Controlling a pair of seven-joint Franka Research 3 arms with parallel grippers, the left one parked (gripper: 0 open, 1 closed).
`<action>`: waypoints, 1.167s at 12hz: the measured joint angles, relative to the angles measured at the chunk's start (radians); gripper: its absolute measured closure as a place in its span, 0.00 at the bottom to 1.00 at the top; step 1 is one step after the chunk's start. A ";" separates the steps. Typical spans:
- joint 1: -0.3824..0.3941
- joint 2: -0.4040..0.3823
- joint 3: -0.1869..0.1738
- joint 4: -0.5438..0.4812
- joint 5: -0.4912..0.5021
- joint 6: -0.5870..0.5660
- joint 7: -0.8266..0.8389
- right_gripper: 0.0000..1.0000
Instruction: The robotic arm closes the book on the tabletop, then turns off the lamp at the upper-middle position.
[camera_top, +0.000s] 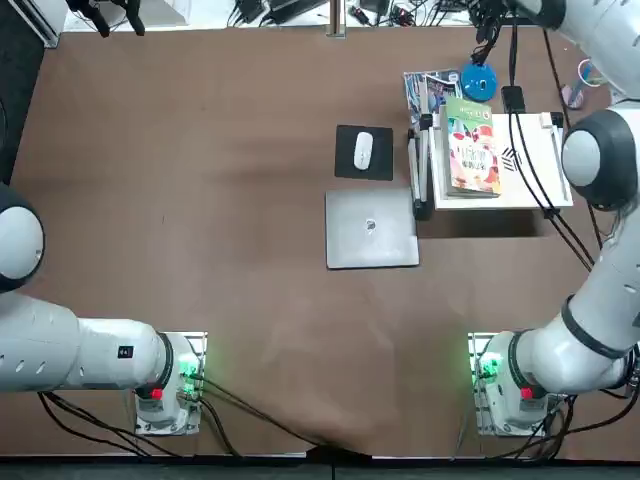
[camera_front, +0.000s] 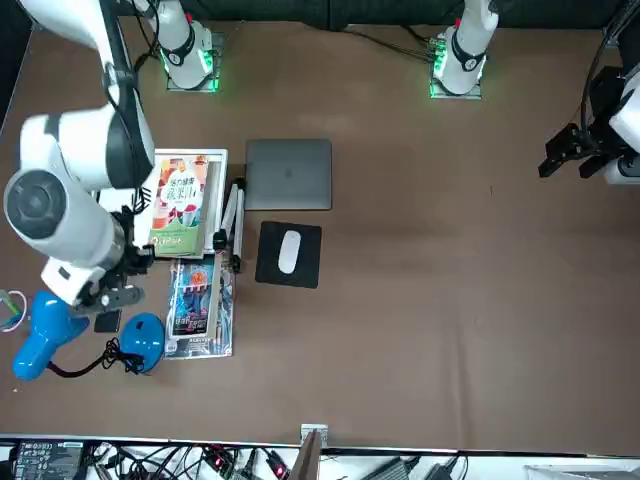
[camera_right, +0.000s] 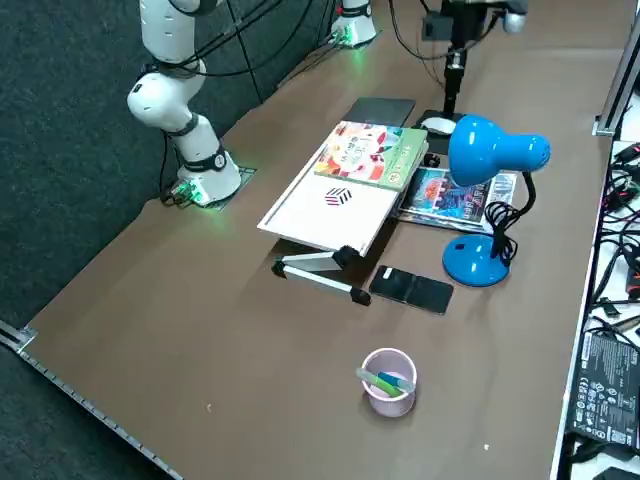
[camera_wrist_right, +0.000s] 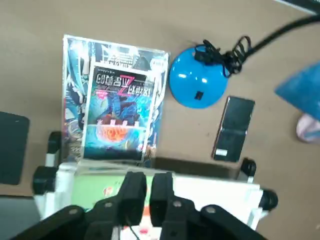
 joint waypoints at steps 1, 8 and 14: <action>0.000 -0.026 0.000 -0.003 0.010 -0.024 0.022 0.79; -0.053 -0.209 0.000 -0.079 0.111 -0.138 0.051 0.28; -0.125 -0.330 -0.002 -0.115 0.186 -0.151 -0.003 0.00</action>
